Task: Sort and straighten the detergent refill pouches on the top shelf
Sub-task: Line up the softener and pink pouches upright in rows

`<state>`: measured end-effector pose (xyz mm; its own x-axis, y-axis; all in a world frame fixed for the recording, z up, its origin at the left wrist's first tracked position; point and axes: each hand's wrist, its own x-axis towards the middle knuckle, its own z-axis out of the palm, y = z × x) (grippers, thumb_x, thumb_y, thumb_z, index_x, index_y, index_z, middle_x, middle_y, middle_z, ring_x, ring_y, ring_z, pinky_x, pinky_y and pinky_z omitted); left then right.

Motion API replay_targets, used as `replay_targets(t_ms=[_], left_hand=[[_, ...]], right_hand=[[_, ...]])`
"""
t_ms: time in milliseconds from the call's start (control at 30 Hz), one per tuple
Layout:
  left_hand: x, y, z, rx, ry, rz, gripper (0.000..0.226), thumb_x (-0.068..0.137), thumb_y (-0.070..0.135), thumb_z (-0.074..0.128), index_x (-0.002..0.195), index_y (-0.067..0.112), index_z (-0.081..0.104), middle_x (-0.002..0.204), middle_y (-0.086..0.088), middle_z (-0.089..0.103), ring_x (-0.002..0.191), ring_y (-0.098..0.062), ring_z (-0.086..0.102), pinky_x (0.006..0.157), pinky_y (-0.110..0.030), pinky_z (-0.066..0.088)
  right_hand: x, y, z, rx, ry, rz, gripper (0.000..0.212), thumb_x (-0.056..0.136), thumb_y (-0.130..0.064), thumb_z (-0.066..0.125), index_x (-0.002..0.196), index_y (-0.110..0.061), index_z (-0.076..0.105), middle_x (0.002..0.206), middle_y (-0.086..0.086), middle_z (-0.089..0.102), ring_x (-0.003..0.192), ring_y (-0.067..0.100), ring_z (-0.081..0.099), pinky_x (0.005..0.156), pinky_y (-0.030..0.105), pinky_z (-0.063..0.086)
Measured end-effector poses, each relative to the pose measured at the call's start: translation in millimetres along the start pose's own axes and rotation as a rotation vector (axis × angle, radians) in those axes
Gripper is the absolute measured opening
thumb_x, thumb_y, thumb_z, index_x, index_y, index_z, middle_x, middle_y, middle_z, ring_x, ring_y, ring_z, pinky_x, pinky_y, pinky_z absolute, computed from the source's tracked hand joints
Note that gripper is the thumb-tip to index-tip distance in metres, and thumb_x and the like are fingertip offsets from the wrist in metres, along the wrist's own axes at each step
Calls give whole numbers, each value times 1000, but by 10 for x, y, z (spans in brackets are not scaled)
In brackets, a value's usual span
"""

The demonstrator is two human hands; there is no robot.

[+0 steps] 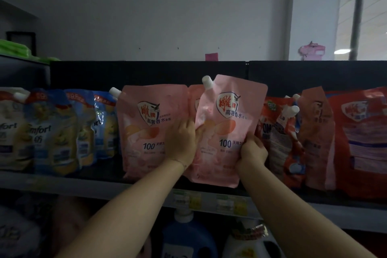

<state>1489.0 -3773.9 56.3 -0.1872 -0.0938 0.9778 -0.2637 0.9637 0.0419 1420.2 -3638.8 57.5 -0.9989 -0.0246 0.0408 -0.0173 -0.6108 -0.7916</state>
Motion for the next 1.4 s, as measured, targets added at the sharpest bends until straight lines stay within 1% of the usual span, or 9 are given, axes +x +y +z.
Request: replay_targets(t_ms=[100, 200, 333, 400, 500, 633, 800, 967, 1400], left_hand=[[47, -105, 108, 263, 122, 63, 38, 90, 43, 50, 79, 10, 64, 76, -5, 60, 79, -25, 46, 68, -37, 35], [50, -168, 184, 350, 107, 41, 29, 80, 39, 66, 80, 11, 62, 82, -6, 55, 82, -25, 35, 71, -38, 25], [-155, -230, 216, 278, 63, -59, 38, 85, 47, 59, 90, 11, 49, 94, -9, 51, 84, -26, 38, 72, -39, 38], [-190, -224, 183, 162, 35, -177, 48, 84, 50, 57, 106, 9, 46, 109, -14, 55, 93, -30, 49, 75, -44, 45], [-209, -228, 84, 63, -53, -242, 63, 83, 52, 57, 123, 6, 41, 124, -18, 53, 103, -36, 58, 79, -50, 47], [-368, -396, -34, 2, -179, -200, 71, 86, 55, 51, 138, 13, 27, 145, -16, 33, 122, -38, 47, 87, -60, 43], [-506, -863, -252, -40, -384, -249, 100, 67, 89, 22, 146, 41, -17, 157, 6, -21, 145, -20, -15, 111, -63, 6], [-365, -1196, -398, -9, -564, -112, 124, 43, 103, 26, 139, 50, -32, 152, 5, -38, 138, -25, -38, 109, -66, -9], [-110, -1379, -32, 207, -504, 229, 118, 54, 101, 26, 150, 42, -11, 157, -7, -27, 140, -46, -24, 105, -73, -7]], right_hand=[[-4, 23, 80, -7, 10, -90, 24, 99, -29, 50, 110, -15, 67, 94, 0, 65, 90, 21, 62, 85, 33, 51], [-3, 80, 91, -41, 33, -165, 18, 100, -28, 48, 100, -20, 64, 91, -3, 64, 89, 19, 60, 83, 32, 49], [-17, 199, -35, -279, -42, -330, 24, 103, -31, 39, 114, -18, 56, 95, -3, 61, 86, 14, 60, 68, 27, 47], [-27, 253, -74, -417, -145, -453, 37, 101, -35, 39, 131, -16, 45, 114, 3, 59, 104, 20, 58, 82, 34, 50], [-49, 356, -138, -752, -211, -699, 70, 96, -48, 43, 153, -21, 11, 158, 9, 13, 144, 26, 15, 116, 42, 16], [-139, 455, -265, -1288, -379, -1127, 75, 88, -71, 20, 146, -45, -19, 151, -7, -39, 141, 15, -32, 112, 38, -14], [-41, 486, -215, -1686, -408, -1559, 70, 90, -72, 22, 151, -43, 6, 160, 4, -19, 146, 29, -14, 112, 54, 7], [-24, 465, -55, -1737, -404, -1693, 92, 73, -88, 29, 151, -42, 16, 162, 6, -1, 145, 43, -1, 106, 65, -1], [243, 571, 99, -1898, -377, -1599, 92, 76, -88, 19, 150, -35, 24, 161, 9, 7, 141, 53, -2, 99, 77, 1]])
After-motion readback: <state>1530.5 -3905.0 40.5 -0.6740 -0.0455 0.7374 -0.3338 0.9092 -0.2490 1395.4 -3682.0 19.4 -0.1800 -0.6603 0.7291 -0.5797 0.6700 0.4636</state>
